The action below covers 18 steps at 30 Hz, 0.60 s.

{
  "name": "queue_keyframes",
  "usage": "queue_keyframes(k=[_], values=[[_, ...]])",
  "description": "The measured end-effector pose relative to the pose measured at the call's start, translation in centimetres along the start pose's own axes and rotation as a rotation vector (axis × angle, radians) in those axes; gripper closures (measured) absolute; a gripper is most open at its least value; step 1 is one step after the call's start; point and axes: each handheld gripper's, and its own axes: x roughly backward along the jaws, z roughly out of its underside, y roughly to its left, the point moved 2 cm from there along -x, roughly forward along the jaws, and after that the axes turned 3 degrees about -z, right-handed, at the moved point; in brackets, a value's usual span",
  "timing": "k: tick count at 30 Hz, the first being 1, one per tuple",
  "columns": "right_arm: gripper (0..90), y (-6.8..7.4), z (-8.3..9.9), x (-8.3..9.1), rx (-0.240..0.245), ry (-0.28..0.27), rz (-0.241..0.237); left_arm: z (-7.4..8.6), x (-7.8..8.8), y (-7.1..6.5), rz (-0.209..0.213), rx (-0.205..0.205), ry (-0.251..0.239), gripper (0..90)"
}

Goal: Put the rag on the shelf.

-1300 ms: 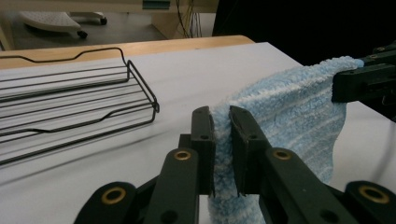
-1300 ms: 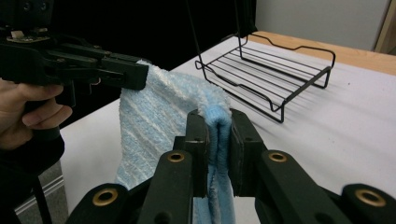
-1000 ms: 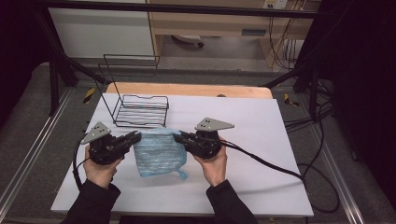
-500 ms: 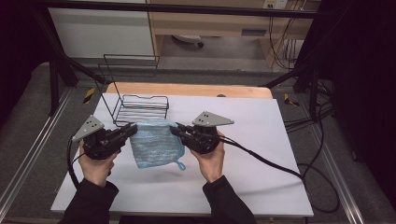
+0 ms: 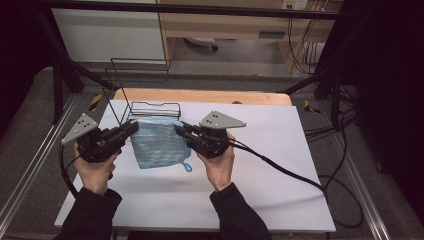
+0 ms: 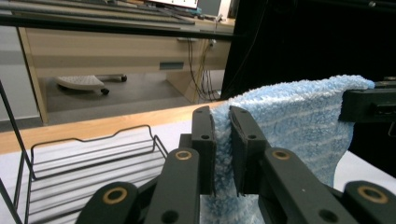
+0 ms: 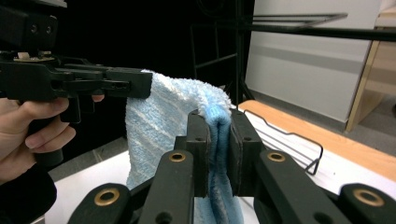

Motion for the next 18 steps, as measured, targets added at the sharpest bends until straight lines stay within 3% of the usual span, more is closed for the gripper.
queue_keyframes(k=[18], values=[[81.2, 0.1, -3.4, -1.3, 0.056, -0.056, 0.032, -3.3, 0.1, 0.9, -0.022, -0.004, -0.091, 80.9]])
